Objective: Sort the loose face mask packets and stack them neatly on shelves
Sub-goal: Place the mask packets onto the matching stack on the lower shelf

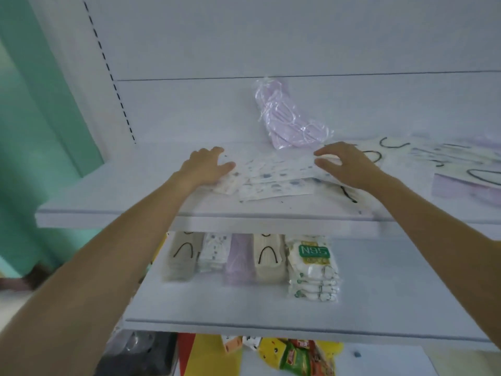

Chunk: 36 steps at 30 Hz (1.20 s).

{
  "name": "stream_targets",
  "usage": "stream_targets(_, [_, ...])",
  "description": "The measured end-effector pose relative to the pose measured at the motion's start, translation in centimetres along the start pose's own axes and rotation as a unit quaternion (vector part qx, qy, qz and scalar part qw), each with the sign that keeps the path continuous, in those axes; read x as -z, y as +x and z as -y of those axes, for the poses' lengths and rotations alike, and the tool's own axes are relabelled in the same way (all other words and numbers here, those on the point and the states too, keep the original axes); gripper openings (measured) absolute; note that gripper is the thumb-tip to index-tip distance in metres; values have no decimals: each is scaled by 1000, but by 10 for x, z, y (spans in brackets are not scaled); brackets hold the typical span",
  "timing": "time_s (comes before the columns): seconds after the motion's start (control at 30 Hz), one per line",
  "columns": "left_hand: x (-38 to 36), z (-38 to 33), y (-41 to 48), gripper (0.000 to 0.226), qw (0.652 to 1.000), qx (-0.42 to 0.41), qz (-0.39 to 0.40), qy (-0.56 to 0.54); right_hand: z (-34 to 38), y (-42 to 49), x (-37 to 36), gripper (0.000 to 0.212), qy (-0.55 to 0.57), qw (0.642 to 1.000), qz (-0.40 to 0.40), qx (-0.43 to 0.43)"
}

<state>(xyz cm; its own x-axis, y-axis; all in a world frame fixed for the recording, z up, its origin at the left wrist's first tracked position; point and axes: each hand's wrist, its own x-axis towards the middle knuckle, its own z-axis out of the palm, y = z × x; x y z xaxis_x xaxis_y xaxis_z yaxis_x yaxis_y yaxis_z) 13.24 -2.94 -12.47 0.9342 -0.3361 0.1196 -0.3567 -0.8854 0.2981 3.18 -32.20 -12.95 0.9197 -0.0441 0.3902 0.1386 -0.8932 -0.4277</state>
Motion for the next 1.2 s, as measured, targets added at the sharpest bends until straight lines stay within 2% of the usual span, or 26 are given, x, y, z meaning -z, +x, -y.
stream_targets(0.03, [-1,3,8,70,999,21,41,-3,7,7,-9,29,1,1000,9,-1])
stream_targets(0.1, [-7,6,24,79,996,9,81,-27,20,21,-24,31,9,1000,9,-3])
stream_targets(0.27, [-4,14,62,84,989,-19,76,-128,43,62,-44,41,17,1000,24,-12])
stream_targets(0.4, [-1,17,91,74,991,-31,51,-119,55,106,-54,56,45,989,109,-83])
stream_targets(0.5, [-6,18,104,58,981,-18,-32,-188,51,125,-67,72,-9,974,194,-117])
stream_targets(0.57, [-12,21,106,56,948,-8,-148,-281,41,128,-78,80,-27,960,237,-145])
stream_targets(0.63, [-19,26,106,54,914,-11,-238,-330,31,126,-85,83,4,960,228,-159])
stream_targets(0.7, [-21,31,110,51,894,-11,-261,-364,25,125,-83,76,35,970,177,-161])
stream_targets(0.8, [-21,32,117,46,870,21,-294,-395,24,127,-78,40,-19,984,88,-156])
stream_targets(0.87, [-23,30,118,42,873,24,-309,-375,23,128,-76,18,7,987,-10,-157])
stream_targets(0.9, [-23,29,116,39,875,18,-309,-373,24,128,-74,9,52,982,-69,-167])
stream_targets(0.97, [-23,24,114,26,870,-1,-279,-406,27,130,-67,19,238,937,-155,-202])
stream_targets(1.03, [-20,16,110,13,862,-37,-218,-457,34,129,-62,29,429,868,-130,-213])
stream_targets(1.07, [-20,12,109,21,863,-67,-184,-467,38,127,-65,30,467,856,-89,-205])
stream_targets(1.13, [-27,8,109,24,876,-85,-110,-461,49,124,-76,20,441,881,-5,-171])
stream_targets(1.2, [-31,8,107,45,894,-88,-108,-425,56,123,-83,11,384,911,39,-143])
